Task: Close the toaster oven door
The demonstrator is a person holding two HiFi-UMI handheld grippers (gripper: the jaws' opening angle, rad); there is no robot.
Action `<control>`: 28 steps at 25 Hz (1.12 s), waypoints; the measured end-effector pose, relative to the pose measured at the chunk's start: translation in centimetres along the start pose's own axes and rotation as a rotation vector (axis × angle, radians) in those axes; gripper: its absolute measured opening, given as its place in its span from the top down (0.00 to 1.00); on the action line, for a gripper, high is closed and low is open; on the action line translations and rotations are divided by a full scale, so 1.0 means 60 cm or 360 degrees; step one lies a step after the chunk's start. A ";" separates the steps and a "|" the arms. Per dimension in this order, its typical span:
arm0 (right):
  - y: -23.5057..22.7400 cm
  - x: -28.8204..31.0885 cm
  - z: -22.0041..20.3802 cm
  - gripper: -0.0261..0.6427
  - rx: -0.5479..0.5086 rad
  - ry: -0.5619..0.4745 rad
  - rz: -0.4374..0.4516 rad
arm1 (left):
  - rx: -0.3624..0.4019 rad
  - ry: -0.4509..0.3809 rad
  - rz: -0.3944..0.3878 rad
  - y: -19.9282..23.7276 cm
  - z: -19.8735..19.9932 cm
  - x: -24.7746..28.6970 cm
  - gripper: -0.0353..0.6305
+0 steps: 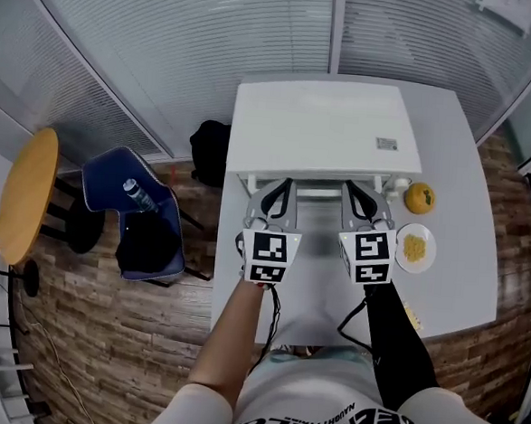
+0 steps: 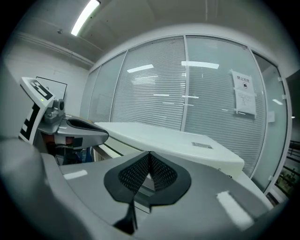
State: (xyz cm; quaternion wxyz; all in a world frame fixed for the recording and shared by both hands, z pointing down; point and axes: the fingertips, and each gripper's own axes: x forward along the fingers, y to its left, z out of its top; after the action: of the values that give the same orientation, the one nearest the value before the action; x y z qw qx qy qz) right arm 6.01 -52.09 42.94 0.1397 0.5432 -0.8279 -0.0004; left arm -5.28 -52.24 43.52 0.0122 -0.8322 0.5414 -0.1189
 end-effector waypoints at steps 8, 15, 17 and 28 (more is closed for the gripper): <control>0.001 -0.012 0.010 0.96 0.0011 -0.0062 0.0001 | -0.0010 0.0012 -0.0001 0.002 -0.001 -0.007 0.86; 0.006 -0.077 0.028 0.96 0.0031 -0.0155 -0.0035 | -0.0038 -0.0049 0.0020 0.014 0.026 -0.064 0.86; 0.009 -0.100 0.030 0.96 0.0032 -0.0169 -0.0056 | -0.0029 -0.0075 0.0015 0.012 0.039 -0.089 0.86; 0.046 -0.223 0.060 0.96 -0.0035 -0.0243 -0.0108 | 0.0042 -0.0158 -0.0021 -0.022 0.075 -0.221 0.86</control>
State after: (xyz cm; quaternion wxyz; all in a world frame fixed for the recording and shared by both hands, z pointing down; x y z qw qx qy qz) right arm 7.65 -39.48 36.81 0.0819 0.5679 -0.8171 -0.0556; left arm -8.24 -40.16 36.87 0.0493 -0.8404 0.5331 -0.0848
